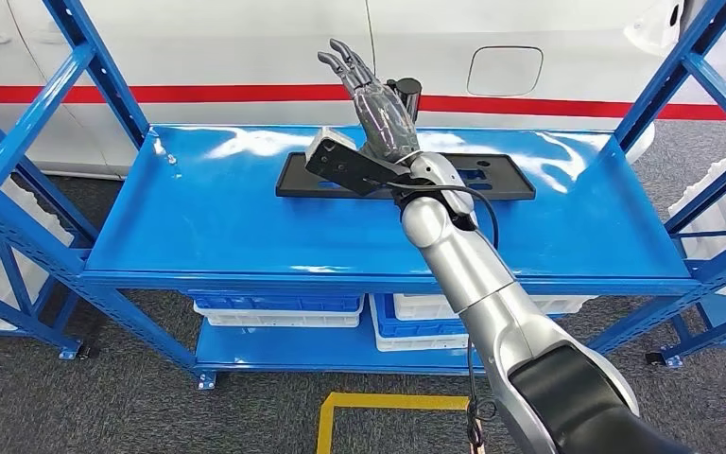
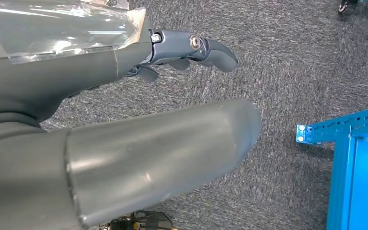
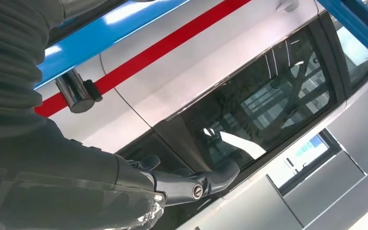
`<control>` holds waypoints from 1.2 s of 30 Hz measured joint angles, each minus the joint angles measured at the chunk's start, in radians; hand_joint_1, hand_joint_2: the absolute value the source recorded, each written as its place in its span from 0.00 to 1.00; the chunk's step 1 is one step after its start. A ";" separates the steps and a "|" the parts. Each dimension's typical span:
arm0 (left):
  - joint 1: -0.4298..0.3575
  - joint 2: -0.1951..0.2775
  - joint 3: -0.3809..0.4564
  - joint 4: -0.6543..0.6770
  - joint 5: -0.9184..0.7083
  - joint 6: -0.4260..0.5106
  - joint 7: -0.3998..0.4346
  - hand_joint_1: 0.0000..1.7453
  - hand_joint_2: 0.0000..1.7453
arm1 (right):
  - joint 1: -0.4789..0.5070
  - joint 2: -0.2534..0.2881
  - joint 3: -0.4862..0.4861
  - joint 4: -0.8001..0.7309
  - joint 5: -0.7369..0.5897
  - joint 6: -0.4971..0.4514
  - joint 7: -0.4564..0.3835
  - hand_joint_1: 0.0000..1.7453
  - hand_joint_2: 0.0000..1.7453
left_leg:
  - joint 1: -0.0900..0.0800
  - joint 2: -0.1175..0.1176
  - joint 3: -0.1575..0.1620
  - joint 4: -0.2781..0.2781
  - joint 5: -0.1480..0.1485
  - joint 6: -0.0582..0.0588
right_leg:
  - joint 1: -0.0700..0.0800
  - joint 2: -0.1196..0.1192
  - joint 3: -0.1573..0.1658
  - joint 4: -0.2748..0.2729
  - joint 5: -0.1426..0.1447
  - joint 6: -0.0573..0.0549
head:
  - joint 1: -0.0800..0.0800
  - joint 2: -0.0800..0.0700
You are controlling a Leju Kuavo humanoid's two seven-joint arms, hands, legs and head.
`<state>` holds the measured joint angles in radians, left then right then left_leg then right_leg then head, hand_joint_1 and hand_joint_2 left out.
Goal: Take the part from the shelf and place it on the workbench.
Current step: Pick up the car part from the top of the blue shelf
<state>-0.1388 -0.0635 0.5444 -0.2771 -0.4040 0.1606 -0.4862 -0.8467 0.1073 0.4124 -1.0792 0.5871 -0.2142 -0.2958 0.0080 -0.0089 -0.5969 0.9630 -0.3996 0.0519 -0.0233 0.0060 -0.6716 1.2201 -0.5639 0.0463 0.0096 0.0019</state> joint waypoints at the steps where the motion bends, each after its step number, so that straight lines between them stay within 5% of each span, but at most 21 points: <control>1: 0.000 -0.001 0.000 0.000 -0.001 0.000 0.000 0.00 0.00 | -0.001 0.000 -0.001 0.001 0.000 0.000 -0.001 0.00 1.00 | 0.003 -0.001 0.002 0.006 -0.006 -0.009 | -0.006 -0.002 0.029 -0.075 0.040 0.014 | 0.000 0.000; 3: 0.000 0.002 0.002 0.000 -0.002 0.000 0.001 0.00 0.00 | -0.002 0.000 -0.002 0.003 0.000 -0.001 -0.002 0.00 1.00 | 0.003 -0.001 0.003 0.024 -0.023 -0.029 | -0.011 -0.005 0.080 -0.189 0.097 0.024 | 0.000 0.000; 8: -0.001 0.003 0.012 0.001 -0.002 0.003 0.001 0.00 0.00 | -0.003 0.004 -0.004 0.010 0.000 -0.002 -0.008 0.00 1.00 | 0.009 0.002 -0.008 0.052 -0.046 -0.048 | -0.008 0.000 0.097 -0.207 0.100 -0.017 | -0.002 0.000; 10: -0.001 0.003 0.017 0.001 -0.001 0.004 0.001 0.00 0.00 | -0.008 0.009 -0.003 0.012 0.000 -0.002 -0.010 0.00 1.00 | 0.012 0.006 -0.054 0.140 -0.083 -0.056 | -0.007 0.001 0.107 -0.207 0.093 -0.029 | -0.003 0.000; 12: -0.001 0.003 0.022 0.002 0.000 0.004 0.001 0.00 0.00 | -0.010 0.013 -0.003 0.015 -0.001 -0.003 -0.012 0.00 1.00 | 0.012 0.006 -0.140 0.282 -0.126 -0.058 | -0.002 0.001 0.115 -0.207 0.085 -0.041 | -0.003 0.000; 14: 0.000 0.003 0.025 0.003 0.000 0.004 0.000 0.00 0.00 | -0.011 0.015 -0.002 0.021 -0.001 -0.003 -0.016 0.00 1.00 | 0.010 0.006 -0.192 0.334 -0.109 -0.051 | 0.005 0.002 0.126 -0.207 0.075 -0.050 | -0.003 0.000; 17: -0.001 0.005 0.027 0.004 0.001 0.004 -0.002 0.00 0.00 | -0.017 0.021 -0.001 0.029 -0.002 -0.004 -0.021 0.00 1.00 | -0.002 0.006 -0.135 0.156 0.016 -0.016 | 0.014 0.006 0.152 -0.210 0.055 -0.053 | -0.003 0.000; 18: -0.001 0.007 0.028 0.004 0.000 0.004 -0.002 0.00 0.00 | -0.021 0.022 -0.001 0.031 -0.002 -0.005 -0.021 0.00 1.00 | -0.008 0.007 -0.107 0.103 0.038 -0.005 | 0.017 0.007 0.158 -0.212 0.049 -0.051 | -0.002 0.000; 20: -0.002 0.010 0.030 0.005 0.000 0.005 -0.003 0.00 0.00 | -0.024 0.023 -0.001 0.035 -0.003 -0.006 -0.023 0.00 1.00 | -0.018 0.009 -0.080 0.062 0.034 0.008 | 0.016 0.008 0.161 -0.216 0.042 -0.045 | -0.002 0.000; 24: -0.002 0.009 0.033 0.005 0.000 0.006 -0.005 0.00 0.00 | -0.029 0.026 -0.001 0.041 -0.003 -0.007 -0.025 0.00 1.00 | -0.018 0.010 -0.047 0.022 0.025 0.008 | 0.019 0.003 0.158 -0.202 0.023 -0.031 | -0.002 0.000; 28: -0.005 0.004 0.038 0.006 -0.002 0.006 -0.006 0.00 0.00 | -0.034 0.025 -0.001 0.049 -0.009 -0.008 -0.028 0.00 1.00 | -0.013 0.008 -0.024 0.005 0.014 0.010 | 0.014 0.001 -0.001 0.046 -0.040 -0.028 | 0.000 0.000; 30: -0.003 0.001 0.040 0.007 -0.003 0.006 -0.006 0.00 0.00 | -0.028 0.023 -0.002 0.054 -0.011 -0.009 -0.029 0.00 1.00 | -0.011 0.003 -0.013 0.008 0.004 0.004 | 0.008 0.001 -0.037 0.053 -0.007 -0.007 | 0.000 0.000; 32: -0.002 0.000 0.041 0.008 -0.003 0.004 -0.006 0.00 0.00 | -0.027 0.022 -0.001 0.056 -0.012 -0.009 -0.030 0.00 1.00 | -0.007 0.001 -0.002 0.017 -0.010 -0.008 | -0.001 -0.003 -0.001 -0.075 0.074 0.020 | 0.001 0.000; 33: -0.003 0.001 0.042 0.008 -0.003 0.003 -0.006 0.00 0.00 | -0.028 0.021 -0.001 0.057 -0.013 -0.010 -0.030 0.00 1.00 | -0.007 0.000 0.000 0.026 -0.020 -0.014 | -0.004 -0.004 0.022 -0.138 0.107 0.025 | 0.001 0.000; 36: -0.003 0.002 0.046 0.008 -0.004 0.006 -0.007 0.00 0.00 | -0.030 0.021 -0.001 0.058 -0.017 -0.013 -0.032 0.00 1.00 | -0.009 -0.001 -0.001 0.043 -0.039 -0.031 | -0.002 -0.004 0.049 -0.200 0.135 -0.003 | -0.001 0.000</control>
<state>-0.1419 -0.0612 0.5901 -0.2690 -0.4079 0.1664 -0.4936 -0.8765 0.1287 0.4111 -1.0208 0.5704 -0.2274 -0.3274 -0.0007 -0.0096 -0.5982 1.0058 -0.4390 0.0206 -0.0248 0.0024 -0.6223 1.0202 -0.4289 0.0433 0.0087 0.0019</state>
